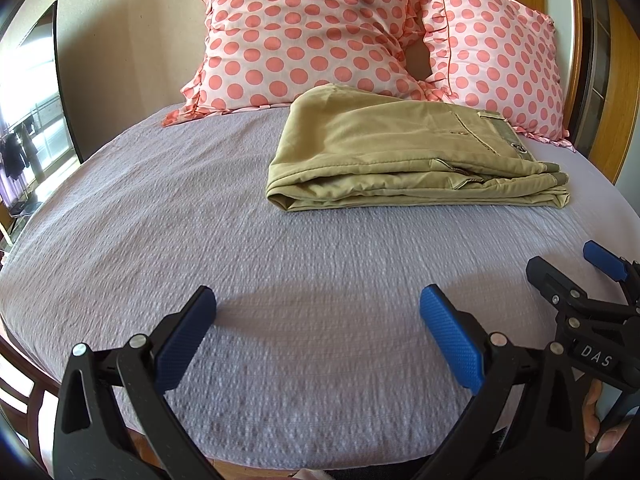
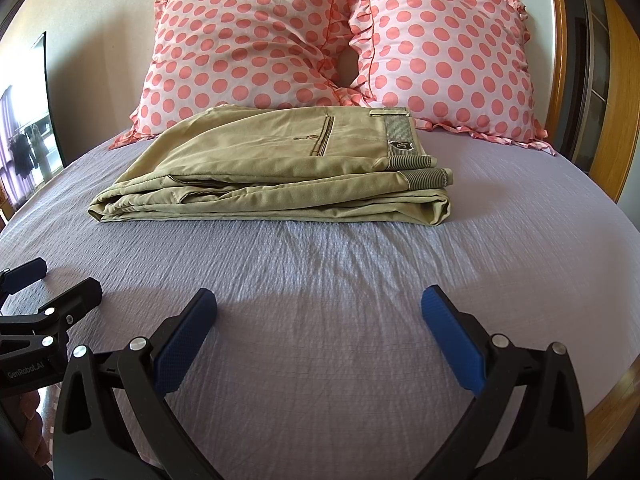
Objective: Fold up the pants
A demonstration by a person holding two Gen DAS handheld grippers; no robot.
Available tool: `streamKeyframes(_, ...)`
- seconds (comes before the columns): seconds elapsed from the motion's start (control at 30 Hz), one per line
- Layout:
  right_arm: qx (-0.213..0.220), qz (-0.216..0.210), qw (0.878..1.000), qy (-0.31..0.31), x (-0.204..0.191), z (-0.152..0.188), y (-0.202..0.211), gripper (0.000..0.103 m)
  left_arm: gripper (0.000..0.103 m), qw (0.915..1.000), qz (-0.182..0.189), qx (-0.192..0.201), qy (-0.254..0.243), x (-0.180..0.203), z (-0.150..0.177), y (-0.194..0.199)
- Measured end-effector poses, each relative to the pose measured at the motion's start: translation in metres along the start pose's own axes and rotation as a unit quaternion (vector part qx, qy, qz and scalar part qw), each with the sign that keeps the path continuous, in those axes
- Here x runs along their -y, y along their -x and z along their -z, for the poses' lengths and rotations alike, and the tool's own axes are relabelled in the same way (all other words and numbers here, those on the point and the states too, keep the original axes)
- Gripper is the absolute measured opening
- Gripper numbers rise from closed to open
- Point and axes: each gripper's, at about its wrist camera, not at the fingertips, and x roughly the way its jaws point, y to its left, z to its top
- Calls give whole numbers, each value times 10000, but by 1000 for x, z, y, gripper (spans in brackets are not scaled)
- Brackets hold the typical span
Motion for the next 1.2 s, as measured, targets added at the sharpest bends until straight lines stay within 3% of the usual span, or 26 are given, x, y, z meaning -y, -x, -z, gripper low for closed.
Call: streamKeyframes(1.2, 15, 5, 10000, -2, 0, 1, 0, 102, 101, 10000, 16, -39, -30, 0, -3, -1)
